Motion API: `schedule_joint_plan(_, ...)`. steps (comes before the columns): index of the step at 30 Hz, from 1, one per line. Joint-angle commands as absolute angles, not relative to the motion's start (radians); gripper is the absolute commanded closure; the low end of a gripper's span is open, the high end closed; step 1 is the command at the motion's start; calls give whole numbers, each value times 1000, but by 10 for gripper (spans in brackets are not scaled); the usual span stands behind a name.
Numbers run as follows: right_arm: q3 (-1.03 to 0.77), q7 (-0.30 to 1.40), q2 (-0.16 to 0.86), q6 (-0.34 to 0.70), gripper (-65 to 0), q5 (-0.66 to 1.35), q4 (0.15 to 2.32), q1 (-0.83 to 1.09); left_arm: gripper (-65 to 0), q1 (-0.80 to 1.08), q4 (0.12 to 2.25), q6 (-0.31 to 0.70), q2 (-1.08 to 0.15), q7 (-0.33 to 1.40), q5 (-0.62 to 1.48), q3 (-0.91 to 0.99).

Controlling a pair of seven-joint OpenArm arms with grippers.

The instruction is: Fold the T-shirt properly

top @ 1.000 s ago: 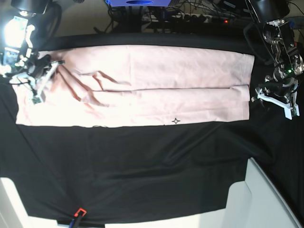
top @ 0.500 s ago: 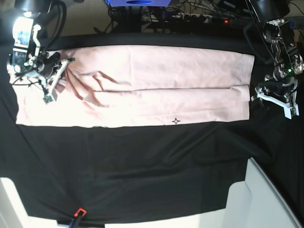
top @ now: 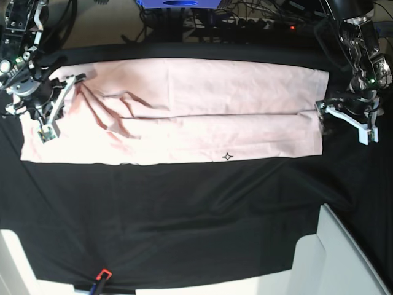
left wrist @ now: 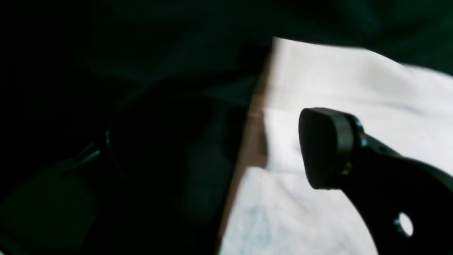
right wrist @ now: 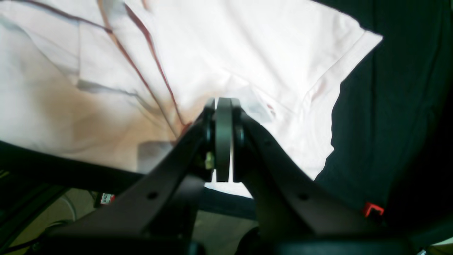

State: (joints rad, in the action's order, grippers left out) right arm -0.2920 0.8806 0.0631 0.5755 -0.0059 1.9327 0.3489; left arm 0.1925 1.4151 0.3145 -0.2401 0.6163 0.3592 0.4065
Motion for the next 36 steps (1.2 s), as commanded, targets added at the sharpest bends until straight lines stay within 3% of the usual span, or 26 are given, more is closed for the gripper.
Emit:
schedule_joint_plan(1, -297, 865, 71, 575, 0, -4, 1951, 343, -650, 199, 1434, 323, -257, 599, 361, 414)
schedule_joint_plan(11, -292, 865, 71, 575, 0, -4, 1951, 344, -650, 188, 1337, 493, -209, 596, 360, 518)
schedule_joint_plan(21, -292, 865, 70, 575, 0, -2, 1951, 360, -650, 150, 1147, 493, -205, 441, 351, 513)
schedule_joint_plan(36, -289, 865, 68, 575, 0, -2, 1951, 369, -650, 120, 1115, 492, -168, 435, 352, 390)
